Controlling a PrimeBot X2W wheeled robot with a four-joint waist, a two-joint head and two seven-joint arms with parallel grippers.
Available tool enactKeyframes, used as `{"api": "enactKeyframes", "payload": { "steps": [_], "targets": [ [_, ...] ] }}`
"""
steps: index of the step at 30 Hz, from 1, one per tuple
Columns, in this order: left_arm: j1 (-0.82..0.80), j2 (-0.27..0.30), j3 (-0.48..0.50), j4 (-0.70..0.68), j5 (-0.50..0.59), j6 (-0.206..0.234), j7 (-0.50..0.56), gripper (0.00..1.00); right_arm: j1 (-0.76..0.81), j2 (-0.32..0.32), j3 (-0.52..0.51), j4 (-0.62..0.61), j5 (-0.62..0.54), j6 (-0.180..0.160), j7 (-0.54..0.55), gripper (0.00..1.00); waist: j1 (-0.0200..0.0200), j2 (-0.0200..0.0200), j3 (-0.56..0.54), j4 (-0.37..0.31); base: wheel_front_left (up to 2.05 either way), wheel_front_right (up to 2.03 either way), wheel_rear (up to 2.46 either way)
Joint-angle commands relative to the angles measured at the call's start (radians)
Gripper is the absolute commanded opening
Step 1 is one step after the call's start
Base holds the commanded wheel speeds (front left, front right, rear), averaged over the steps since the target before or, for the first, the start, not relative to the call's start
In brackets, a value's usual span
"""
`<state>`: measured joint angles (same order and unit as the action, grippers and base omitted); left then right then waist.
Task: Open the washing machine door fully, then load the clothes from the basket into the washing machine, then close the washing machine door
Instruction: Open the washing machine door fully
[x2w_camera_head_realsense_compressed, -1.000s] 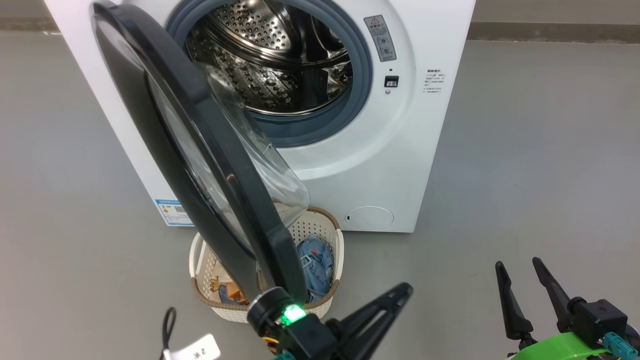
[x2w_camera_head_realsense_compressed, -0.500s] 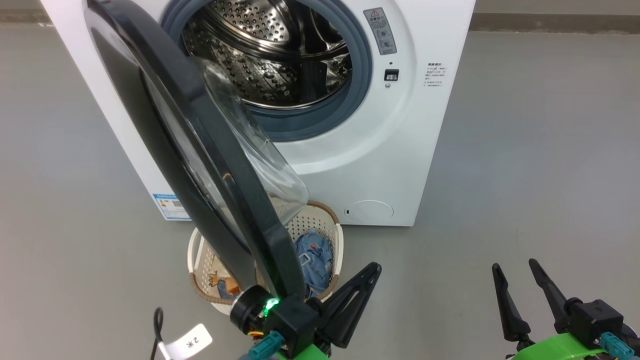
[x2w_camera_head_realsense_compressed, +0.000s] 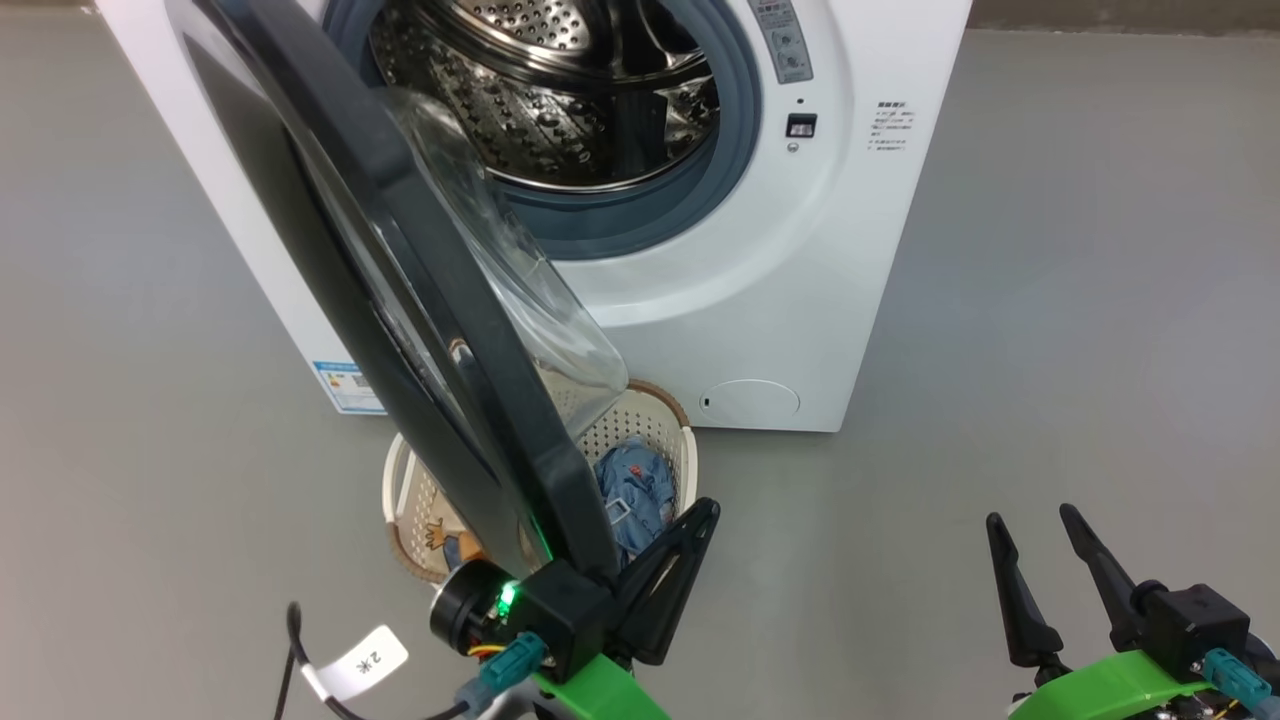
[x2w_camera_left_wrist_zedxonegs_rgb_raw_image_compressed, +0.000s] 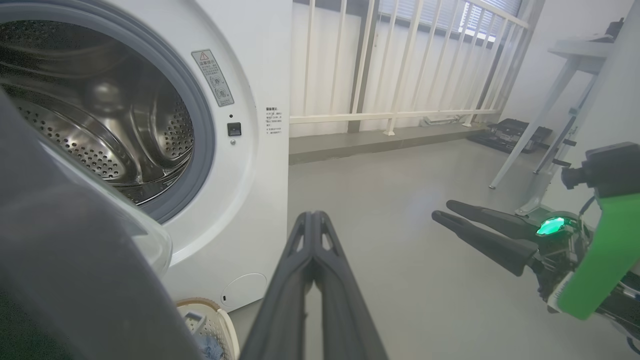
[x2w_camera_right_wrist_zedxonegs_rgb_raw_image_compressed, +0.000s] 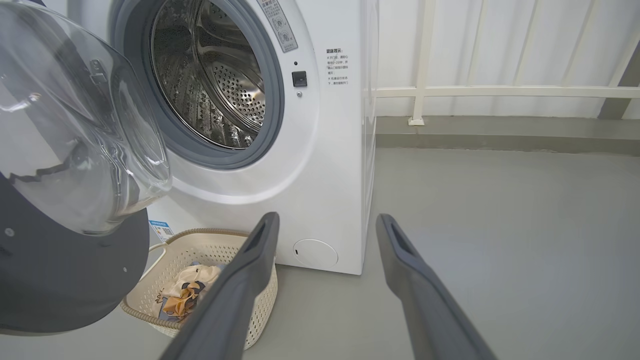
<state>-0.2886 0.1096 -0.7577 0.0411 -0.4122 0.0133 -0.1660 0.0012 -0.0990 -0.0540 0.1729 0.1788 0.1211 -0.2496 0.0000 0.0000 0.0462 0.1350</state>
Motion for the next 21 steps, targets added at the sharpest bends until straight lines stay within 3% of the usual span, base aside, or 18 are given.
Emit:
{"api": "enactKeyframes", "payload": {
  "steps": [1, 21],
  "targets": [
    [-0.037, 0.001, 0.037, -0.012, -0.011, 0.009, 0.000, 0.00, -0.045, -0.017, 0.016, -0.024, 0.003, 0.010, -0.012, 1.00, 0.0000, 0.0000, 0.011, 0.011, 0.00, 0.00, 0.00],
    [-0.053, -0.010, 0.049, 0.030, -0.031, 0.040, -0.007, 0.00, -0.065, -0.020, 0.023, -0.015, -0.001, 0.010, -0.012, 1.00, 0.0000, 0.0000, 0.040, 0.042, 0.00, 0.00, 0.00]
  ]
}}
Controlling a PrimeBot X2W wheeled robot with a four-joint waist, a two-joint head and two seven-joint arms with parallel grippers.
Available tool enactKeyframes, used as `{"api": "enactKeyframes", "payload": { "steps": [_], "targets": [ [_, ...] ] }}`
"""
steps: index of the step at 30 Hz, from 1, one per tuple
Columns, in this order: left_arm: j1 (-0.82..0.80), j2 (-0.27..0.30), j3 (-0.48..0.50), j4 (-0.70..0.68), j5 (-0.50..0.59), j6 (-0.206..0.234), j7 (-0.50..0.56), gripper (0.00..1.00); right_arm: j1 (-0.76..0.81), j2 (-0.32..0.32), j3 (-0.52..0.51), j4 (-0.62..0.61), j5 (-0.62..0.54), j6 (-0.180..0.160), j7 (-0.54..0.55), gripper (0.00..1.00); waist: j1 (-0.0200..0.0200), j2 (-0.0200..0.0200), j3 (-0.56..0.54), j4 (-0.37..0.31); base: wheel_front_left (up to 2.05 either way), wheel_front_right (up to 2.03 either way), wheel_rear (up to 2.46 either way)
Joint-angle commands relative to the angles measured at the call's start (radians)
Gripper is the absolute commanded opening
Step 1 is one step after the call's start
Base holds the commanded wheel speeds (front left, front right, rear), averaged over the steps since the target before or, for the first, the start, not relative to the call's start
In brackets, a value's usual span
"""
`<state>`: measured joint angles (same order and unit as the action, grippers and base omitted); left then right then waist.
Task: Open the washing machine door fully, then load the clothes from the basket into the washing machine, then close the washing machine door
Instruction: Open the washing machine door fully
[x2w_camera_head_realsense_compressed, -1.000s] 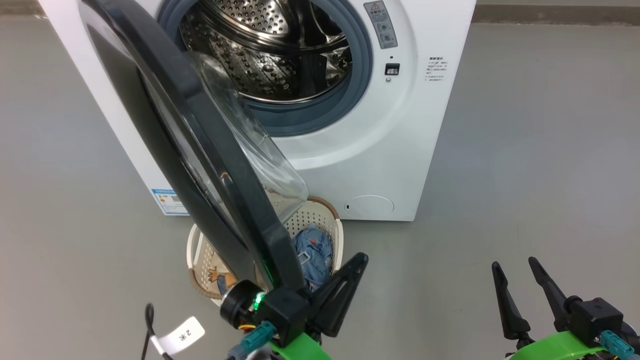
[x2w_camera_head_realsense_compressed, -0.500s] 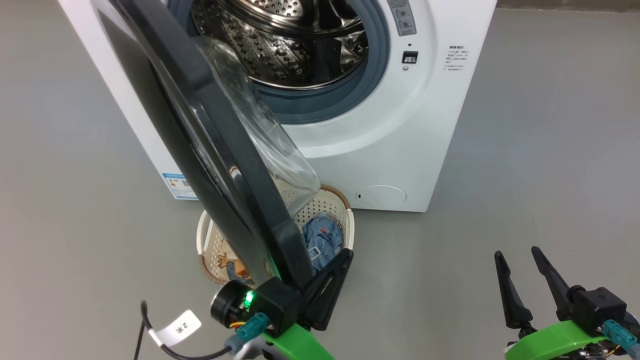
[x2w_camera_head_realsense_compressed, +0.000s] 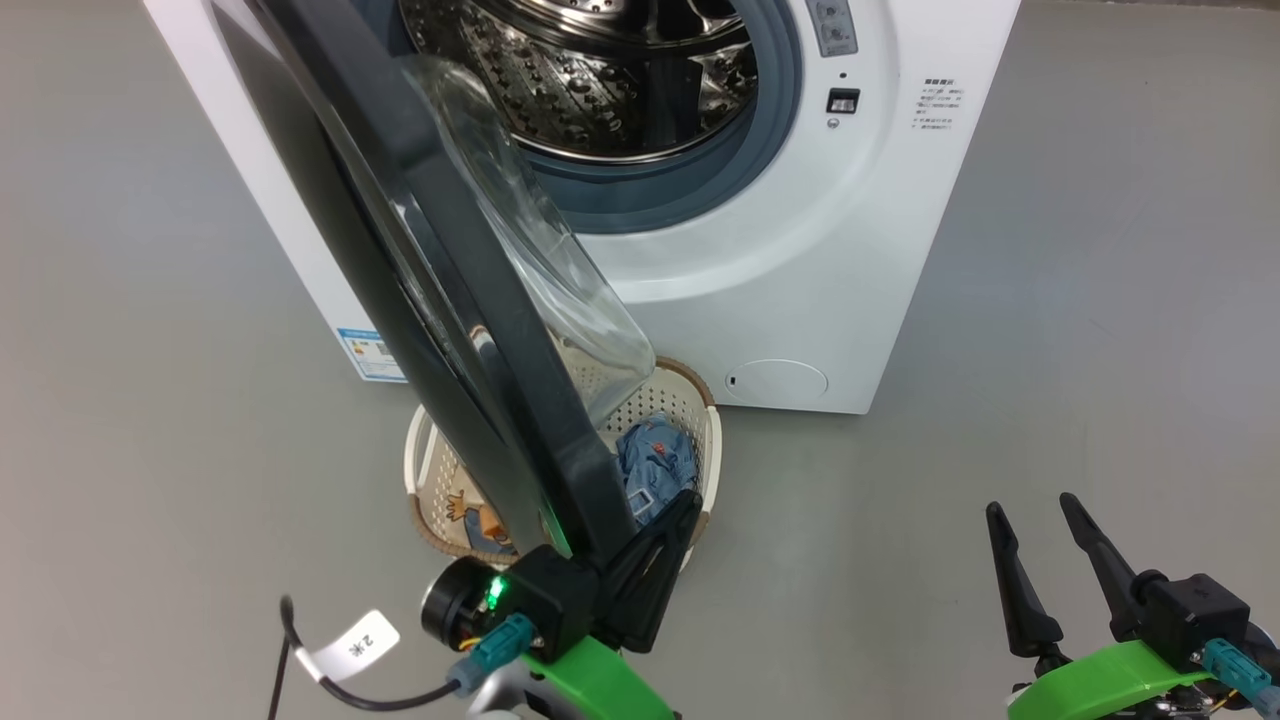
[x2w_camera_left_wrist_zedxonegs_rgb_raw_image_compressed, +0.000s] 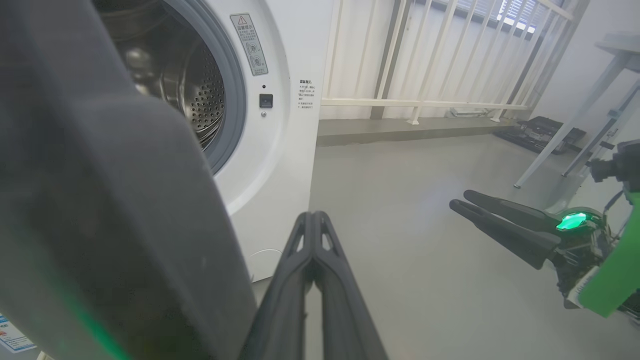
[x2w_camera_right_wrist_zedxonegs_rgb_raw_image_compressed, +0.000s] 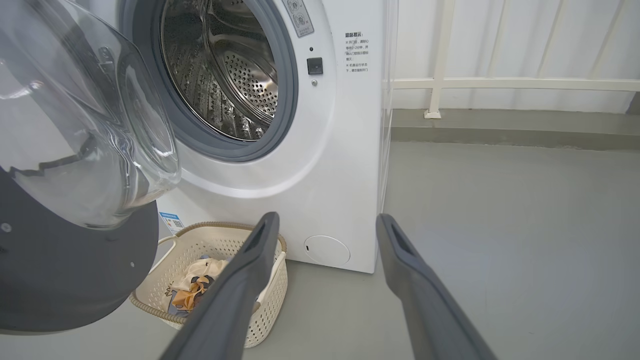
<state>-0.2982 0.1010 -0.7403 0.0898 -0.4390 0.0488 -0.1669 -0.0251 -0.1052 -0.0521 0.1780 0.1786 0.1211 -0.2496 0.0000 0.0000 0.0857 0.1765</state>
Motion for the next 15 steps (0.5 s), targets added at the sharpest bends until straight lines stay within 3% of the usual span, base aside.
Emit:
{"api": "enactKeyframes", "payload": {
  "steps": [1, 15],
  "targets": [
    [-0.043, -0.002, 0.032, -0.019, -0.006, 0.006, -0.006, 0.00, -0.039, -0.015, 0.021, -0.020, -0.001, 0.010, -0.012, 1.00, 0.0000, 0.0000, 0.002, 0.001, 0.00, 0.00, 0.00],
    [-0.028, 0.006, 0.031, -0.039, -0.016, 0.033, 0.008, 0.00, -0.043, -0.014, 0.024, -0.008, 0.003, 0.010, -0.012, 1.00, 0.0000, 0.0000, 0.004, 0.045, 0.00, 0.00, 0.00]
  ]
}}
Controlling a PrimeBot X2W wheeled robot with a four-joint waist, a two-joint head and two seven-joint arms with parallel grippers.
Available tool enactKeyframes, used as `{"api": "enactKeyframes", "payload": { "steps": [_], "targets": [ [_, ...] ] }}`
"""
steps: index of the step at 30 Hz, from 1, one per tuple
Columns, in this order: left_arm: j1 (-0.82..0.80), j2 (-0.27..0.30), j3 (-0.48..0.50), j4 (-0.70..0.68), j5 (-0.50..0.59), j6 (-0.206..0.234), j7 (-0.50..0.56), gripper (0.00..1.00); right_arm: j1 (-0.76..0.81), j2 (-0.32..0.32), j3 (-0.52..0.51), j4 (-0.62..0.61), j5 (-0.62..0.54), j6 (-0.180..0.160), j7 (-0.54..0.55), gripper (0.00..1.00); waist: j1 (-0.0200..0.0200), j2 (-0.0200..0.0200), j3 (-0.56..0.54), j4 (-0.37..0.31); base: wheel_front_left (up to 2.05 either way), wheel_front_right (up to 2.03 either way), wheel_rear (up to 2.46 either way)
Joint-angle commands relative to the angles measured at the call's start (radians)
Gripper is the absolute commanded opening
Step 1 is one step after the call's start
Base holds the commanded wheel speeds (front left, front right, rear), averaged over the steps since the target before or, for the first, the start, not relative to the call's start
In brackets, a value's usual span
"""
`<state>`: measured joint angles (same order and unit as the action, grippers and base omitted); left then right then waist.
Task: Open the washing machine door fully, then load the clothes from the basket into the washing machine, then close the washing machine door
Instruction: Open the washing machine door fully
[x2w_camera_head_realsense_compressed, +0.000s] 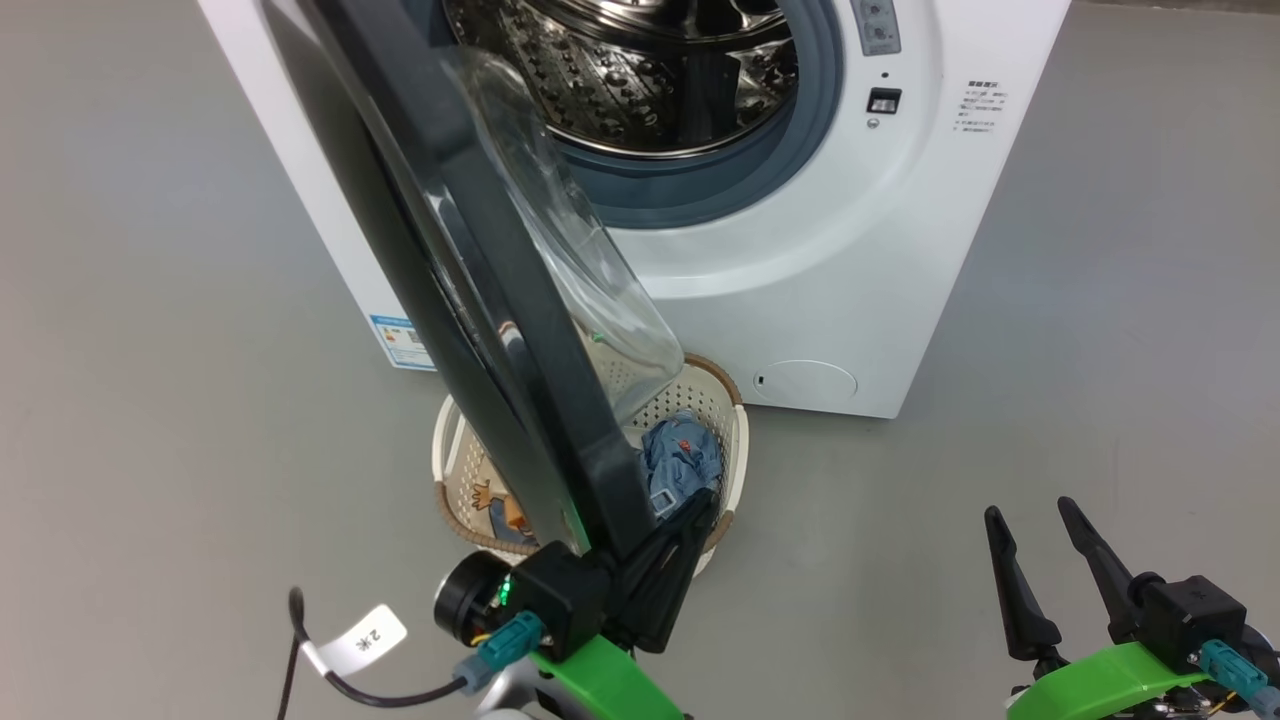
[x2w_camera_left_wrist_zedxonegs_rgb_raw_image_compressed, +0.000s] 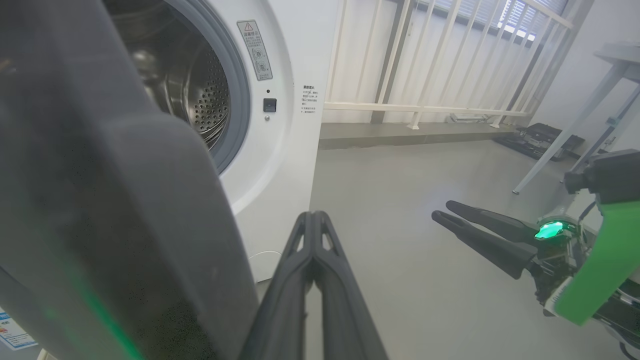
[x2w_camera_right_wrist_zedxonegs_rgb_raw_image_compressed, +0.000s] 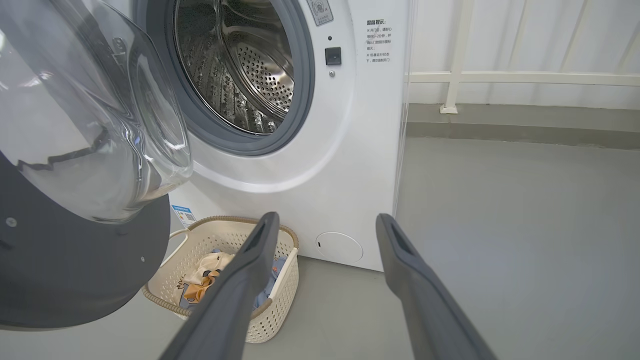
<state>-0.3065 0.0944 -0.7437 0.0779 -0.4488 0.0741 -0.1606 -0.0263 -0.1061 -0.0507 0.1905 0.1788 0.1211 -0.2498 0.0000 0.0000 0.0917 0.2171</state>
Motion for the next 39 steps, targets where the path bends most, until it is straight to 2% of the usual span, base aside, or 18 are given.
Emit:
{"api": "enactKeyframes", "payload": {
  "steps": [1, 20, 39],
  "targets": [
    [-0.018, 0.013, 0.032, -0.030, -0.005, 0.008, 0.003, 0.00, -0.042, -0.012, 0.022, -0.021, 0.002, 0.010, -0.012, 1.00, 0.0000, 0.0000, -0.003, 0.007, 0.00, 0.00, 0.00],
    [0.022, 0.034, 0.044, -0.038, -0.026, 0.065, 0.041, 0.00, -0.031, -0.008, 0.023, -0.019, 0.008, 0.010, -0.012, 1.00, 0.0000, 0.0000, -0.010, 0.033, 0.00, 0.00, 0.00],
    [0.033, 0.056, 0.050, -0.102, -0.032, 0.096, 0.055, 0.00, -0.043, -0.006, 0.031, -0.018, 0.009, 0.010, -0.012, 1.00, 0.0000, 0.0000, 0.006, 0.063, 0.00, 0.00, 0.00]
  ]
}}
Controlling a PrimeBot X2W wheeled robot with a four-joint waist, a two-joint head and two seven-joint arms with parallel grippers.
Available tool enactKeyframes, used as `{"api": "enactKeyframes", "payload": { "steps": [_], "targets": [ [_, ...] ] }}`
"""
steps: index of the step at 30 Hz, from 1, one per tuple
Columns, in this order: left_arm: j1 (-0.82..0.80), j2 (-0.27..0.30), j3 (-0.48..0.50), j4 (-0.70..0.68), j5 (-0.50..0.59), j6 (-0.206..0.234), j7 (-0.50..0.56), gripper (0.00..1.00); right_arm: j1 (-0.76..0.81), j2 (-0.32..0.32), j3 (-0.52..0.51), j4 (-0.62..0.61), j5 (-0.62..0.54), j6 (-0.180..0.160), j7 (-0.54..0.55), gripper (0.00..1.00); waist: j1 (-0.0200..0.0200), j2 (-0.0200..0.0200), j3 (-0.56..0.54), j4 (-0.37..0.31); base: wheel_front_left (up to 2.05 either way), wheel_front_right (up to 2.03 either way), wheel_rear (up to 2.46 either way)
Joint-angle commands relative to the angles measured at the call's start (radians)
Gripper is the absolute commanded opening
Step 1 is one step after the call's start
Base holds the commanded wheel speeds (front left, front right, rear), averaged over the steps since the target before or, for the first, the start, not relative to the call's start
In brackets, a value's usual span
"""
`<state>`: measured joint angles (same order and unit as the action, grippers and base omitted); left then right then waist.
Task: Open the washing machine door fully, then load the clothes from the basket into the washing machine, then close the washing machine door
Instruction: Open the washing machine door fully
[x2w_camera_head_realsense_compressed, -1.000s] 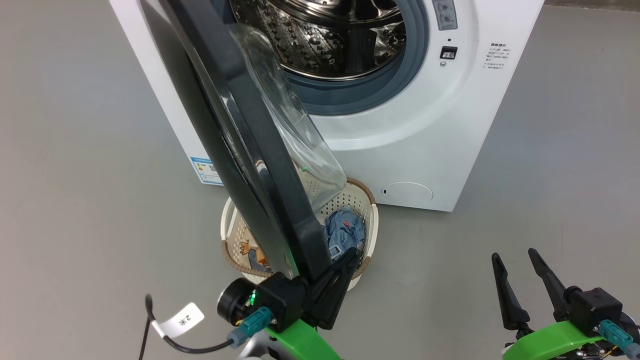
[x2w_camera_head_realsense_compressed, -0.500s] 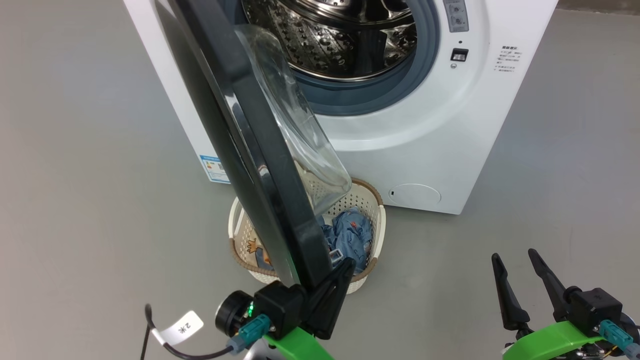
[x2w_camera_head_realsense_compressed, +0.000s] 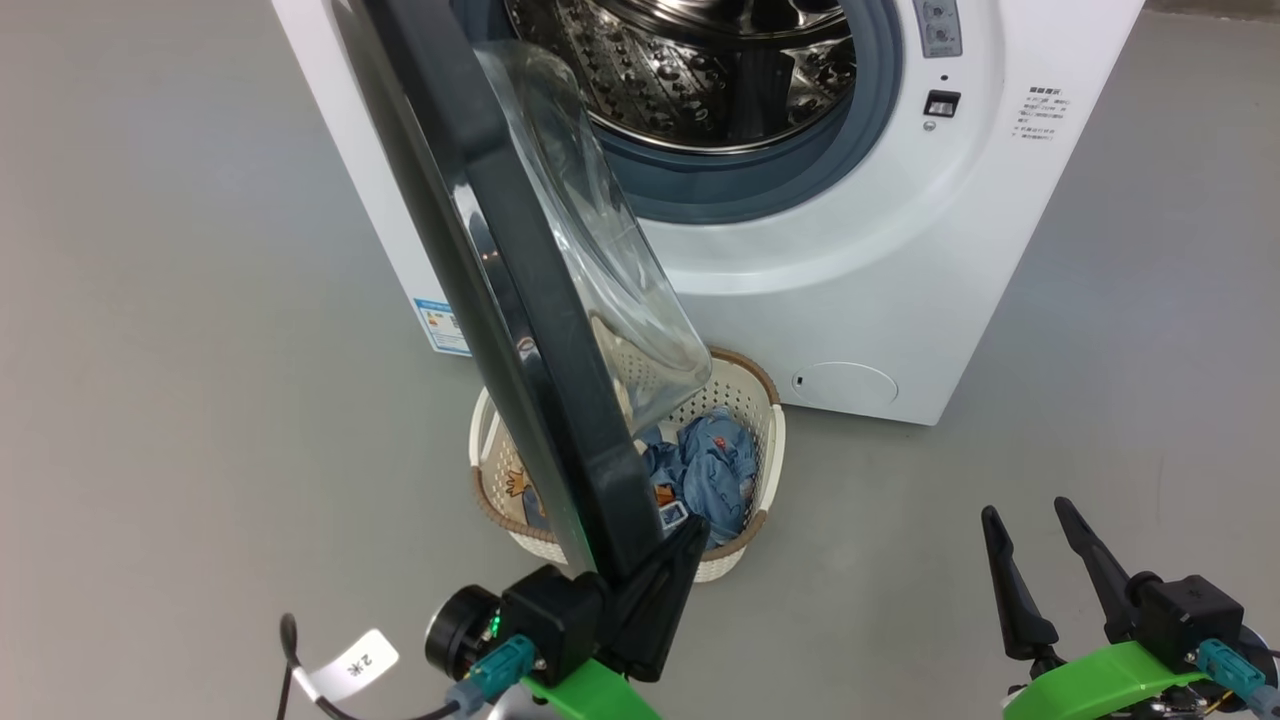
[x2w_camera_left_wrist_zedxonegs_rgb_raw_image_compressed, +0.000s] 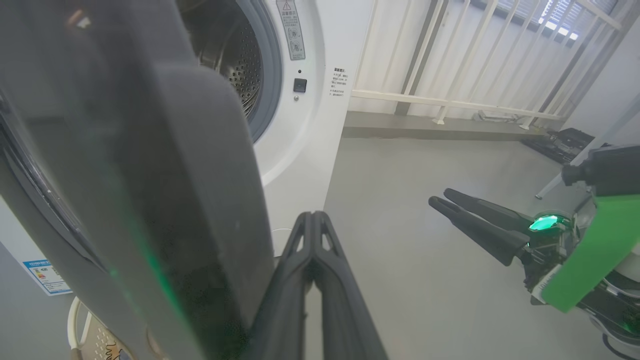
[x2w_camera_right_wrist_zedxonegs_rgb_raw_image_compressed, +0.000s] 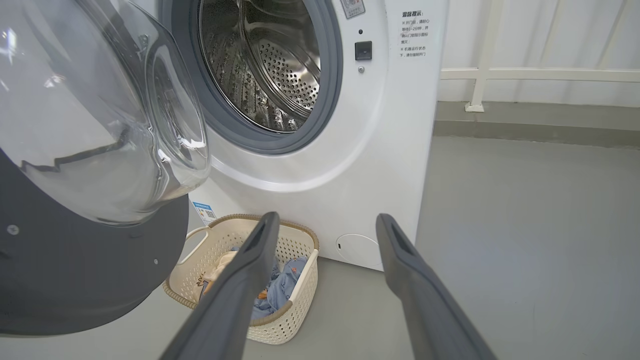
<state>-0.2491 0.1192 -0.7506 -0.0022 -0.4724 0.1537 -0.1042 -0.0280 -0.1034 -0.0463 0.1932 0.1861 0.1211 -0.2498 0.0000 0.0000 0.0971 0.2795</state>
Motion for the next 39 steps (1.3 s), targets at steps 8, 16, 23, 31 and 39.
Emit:
{"api": "enactKeyframes", "payload": {
  "steps": [8, 16, 23, 31, 39],
  "targets": [
    [-0.003, 0.039, 0.052, -0.077, -0.013, 0.037, 0.020, 0.00, -0.048, -0.009, 0.025, -0.019, 0.003, 0.010, -0.012, 1.00, 0.0000, 0.0000, 0.007, 0.009, 0.00, 0.00, 0.00],
    [0.007, 0.047, 0.060, -0.097, -0.020, 0.059, 0.036, 0.00, -0.050, -0.008, 0.026, -0.019, 0.006, 0.010, -0.012, 1.00, 0.0000, 0.0000, 0.012, 0.018, 0.00, 0.00, 0.00],
    [0.019, 0.057, 0.074, -0.114, -0.027, 0.080, 0.043, 0.00, -0.051, -0.009, 0.026, -0.019, 0.006, 0.010, -0.012, 1.00, 0.0000, 0.0000, 0.016, 0.030, 0.00, 0.00, 0.00],
    [0.031, 0.080, 0.084, -0.133, -0.026, 0.092, 0.046, 0.00, -0.049, -0.009, 0.024, -0.019, 0.005, 0.010, -0.012, 1.00, 0.0000, 0.0000, 0.016, 0.050, 0.00, 0.00, 0.00],
    [0.036, 0.091, 0.068, -0.163, -0.014, 0.098, 0.056, 0.00, -0.054, -0.008, 0.024, -0.022, 0.002, 0.010, -0.012, 1.00, 0.0000, 0.0000, 0.020, 0.067, 0.00, 0.00, 0.00]
  ]
}}
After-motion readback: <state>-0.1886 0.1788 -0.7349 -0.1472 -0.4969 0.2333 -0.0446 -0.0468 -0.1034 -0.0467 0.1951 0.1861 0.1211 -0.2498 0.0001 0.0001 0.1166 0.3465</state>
